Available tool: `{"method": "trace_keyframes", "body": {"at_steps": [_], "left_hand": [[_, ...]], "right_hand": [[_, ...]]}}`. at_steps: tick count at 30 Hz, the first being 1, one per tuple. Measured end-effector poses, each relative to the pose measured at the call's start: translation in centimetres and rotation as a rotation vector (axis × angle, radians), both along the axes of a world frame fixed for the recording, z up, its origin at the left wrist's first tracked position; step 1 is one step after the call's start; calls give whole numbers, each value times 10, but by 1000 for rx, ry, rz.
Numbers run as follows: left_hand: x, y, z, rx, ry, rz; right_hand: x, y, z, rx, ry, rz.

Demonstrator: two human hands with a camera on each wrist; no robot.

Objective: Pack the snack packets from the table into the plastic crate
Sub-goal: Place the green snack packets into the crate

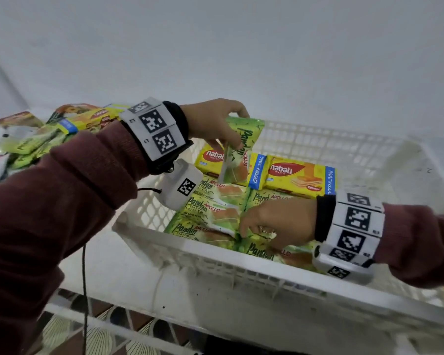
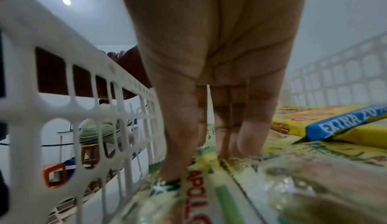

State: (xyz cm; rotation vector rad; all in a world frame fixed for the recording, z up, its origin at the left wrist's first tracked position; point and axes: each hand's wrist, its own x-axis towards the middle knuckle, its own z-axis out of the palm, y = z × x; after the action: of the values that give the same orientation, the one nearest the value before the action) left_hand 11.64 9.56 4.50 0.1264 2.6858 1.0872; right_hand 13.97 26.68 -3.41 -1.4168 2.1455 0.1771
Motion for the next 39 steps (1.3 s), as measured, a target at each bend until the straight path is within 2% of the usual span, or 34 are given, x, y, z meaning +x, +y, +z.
{"method": "trace_keyframes", "body": {"at_steps": [2, 5, 10, 15, 18, 22, 28, 29, 31, 34, 39], "left_hand": [[3, -1, 2, -7, -43, -42], [10, -1, 5, -117, -184, -122], [15, 5, -1, -365, -346, -239], [12, 15, -15, -423, -508, -295], [14, 20, -26, -587, -606, -342], [21, 26, -36, -890, -534, -444], [33, 42, -49, -1217, -312, -567], [33, 42, -51, -1202, -279, -575], [30, 42, -54, -1059, -235, -577], [28, 45, -60, -877, -282, -628], [33, 49, -80, -978, -343, -683]], "right_hand": [[2, 2, 0, 82, 65, 65], [3, 5, 0, 125, 143, 102], [-3, 11, 6, 129, 88, 105], [-1, 20, 5, 148, 104, 76], [2, 20, 5, 170, 121, 78], [2, 21, 6, 193, 128, 82], [2, 21, 7, 200, 120, 76], [1, 22, 7, 188, 109, 72], [0, 23, 8, 140, 81, 52], [-2, 25, 9, 75, 45, 10], [2, 26, 1, 130, 182, 45]]}}
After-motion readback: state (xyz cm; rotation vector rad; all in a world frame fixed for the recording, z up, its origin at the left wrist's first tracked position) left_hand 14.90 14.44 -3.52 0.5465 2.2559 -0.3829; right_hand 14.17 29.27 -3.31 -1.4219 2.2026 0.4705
